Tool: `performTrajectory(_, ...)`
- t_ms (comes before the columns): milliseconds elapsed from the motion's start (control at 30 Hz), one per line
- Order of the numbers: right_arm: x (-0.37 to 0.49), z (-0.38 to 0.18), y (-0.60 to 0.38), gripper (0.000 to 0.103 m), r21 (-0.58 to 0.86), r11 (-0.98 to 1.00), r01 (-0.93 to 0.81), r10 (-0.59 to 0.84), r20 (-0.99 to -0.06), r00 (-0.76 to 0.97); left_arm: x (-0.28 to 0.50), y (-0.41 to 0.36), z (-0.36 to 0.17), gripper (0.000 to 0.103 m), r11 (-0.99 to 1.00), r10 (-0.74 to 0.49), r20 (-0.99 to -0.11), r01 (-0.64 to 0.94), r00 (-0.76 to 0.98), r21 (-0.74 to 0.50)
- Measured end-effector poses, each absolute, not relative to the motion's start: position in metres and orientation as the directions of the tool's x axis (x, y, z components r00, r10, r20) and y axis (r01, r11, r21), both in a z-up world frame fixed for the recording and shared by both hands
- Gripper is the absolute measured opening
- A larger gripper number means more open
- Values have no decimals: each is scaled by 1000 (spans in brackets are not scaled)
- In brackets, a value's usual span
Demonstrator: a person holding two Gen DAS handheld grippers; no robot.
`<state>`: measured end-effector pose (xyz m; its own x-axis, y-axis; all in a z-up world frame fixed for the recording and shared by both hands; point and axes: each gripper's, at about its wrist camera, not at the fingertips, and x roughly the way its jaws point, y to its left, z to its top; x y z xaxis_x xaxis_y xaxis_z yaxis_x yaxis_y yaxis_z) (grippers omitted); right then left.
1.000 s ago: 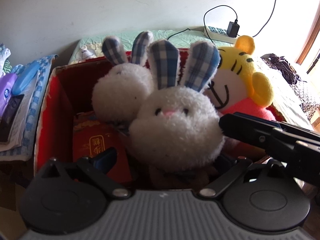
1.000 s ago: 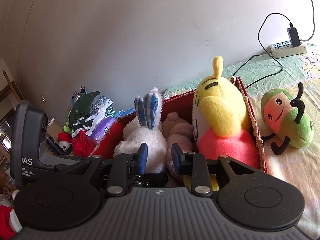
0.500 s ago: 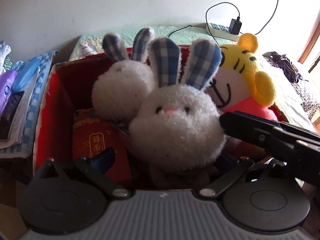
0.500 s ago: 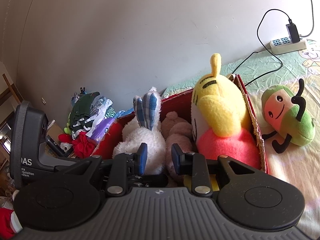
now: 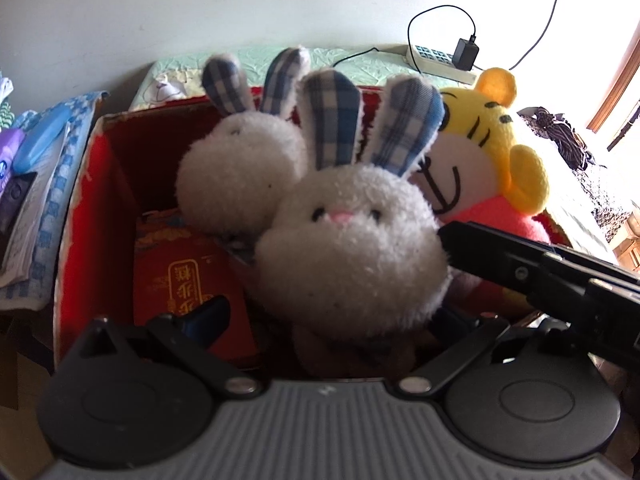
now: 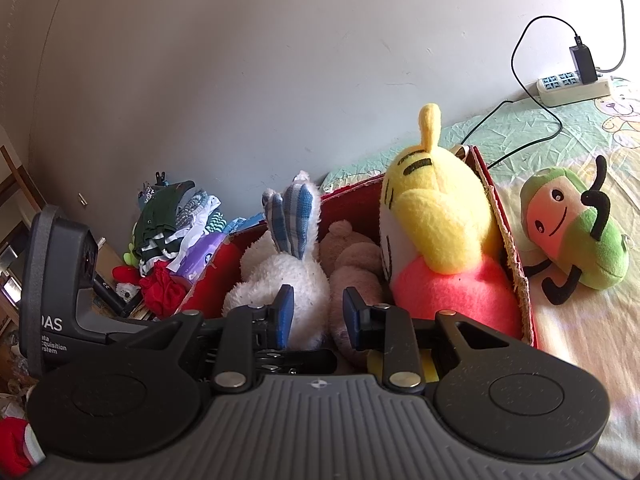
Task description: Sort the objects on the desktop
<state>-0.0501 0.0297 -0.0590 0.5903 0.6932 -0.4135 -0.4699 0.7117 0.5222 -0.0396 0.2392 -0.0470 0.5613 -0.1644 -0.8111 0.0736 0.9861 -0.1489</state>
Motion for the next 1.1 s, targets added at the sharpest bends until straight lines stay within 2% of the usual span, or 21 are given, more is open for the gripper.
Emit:
performTrajectory(233,-54,-59,30,29,521,719,-461,683,-404,609,-41,237,-46,102,987,-162,-804,87,572,-138)
performTrajectory(633,-53,-58,27,29,507,699,-504,708,-392,587,-54,229,-40,102,996,-85,-764,60,639,-60)
performTrajectory(867,-57,-42,-4,33,567,611,-552,773,-279,570,-75,222,-14,102,999,-43,-713,35,700,-26)
performTrajectory(1033,-51,-32,-53,35,618,599,-509,754,-222,618,-80,208,11,102,994,-105,-672,52,733,-97)
performTrajectory(1100,-47,-33,-78,40,630,620,-468,723,-227,652,-83,196,20,102,985,-162,-649,89,744,-145)
